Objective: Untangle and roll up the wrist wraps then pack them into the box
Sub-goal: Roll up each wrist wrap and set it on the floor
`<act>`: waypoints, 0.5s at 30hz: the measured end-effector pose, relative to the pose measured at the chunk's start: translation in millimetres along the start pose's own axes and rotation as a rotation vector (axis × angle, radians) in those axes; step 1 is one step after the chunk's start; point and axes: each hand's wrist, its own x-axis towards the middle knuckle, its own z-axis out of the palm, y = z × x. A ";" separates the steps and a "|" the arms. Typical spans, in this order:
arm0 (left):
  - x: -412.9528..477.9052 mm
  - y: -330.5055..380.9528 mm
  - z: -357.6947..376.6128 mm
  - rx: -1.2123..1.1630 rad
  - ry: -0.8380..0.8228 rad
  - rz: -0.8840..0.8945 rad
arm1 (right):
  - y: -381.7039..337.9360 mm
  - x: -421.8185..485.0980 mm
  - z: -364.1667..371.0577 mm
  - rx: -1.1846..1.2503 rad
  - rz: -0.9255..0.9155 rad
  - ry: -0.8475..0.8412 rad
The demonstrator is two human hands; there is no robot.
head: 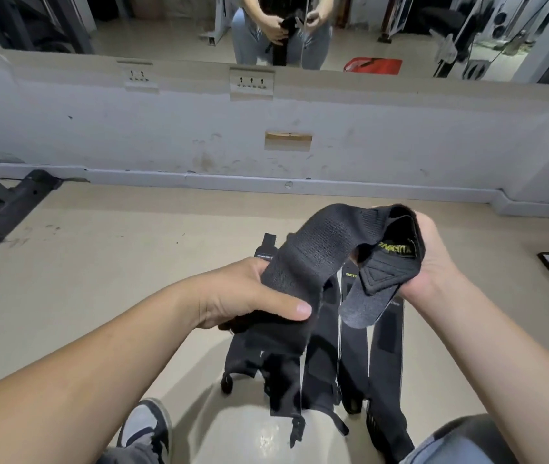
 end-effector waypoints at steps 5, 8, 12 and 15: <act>-10.4 16.3 -8.5 -0.202 -0.126 0.110 | -7.6 6.0 -37.7 -0.281 0.128 0.039; -17.7 25.9 -22.6 -0.288 -0.177 0.212 | -2.7 9.8 -61.6 -0.630 0.272 -0.044; -26.9 31.8 -23.2 -0.190 -0.173 0.161 | 0.7 12.0 -63.7 -0.790 0.267 0.014; -35.2 34.1 -18.0 -0.173 -0.191 0.066 | 4.0 14.8 -63.5 -0.955 0.217 0.070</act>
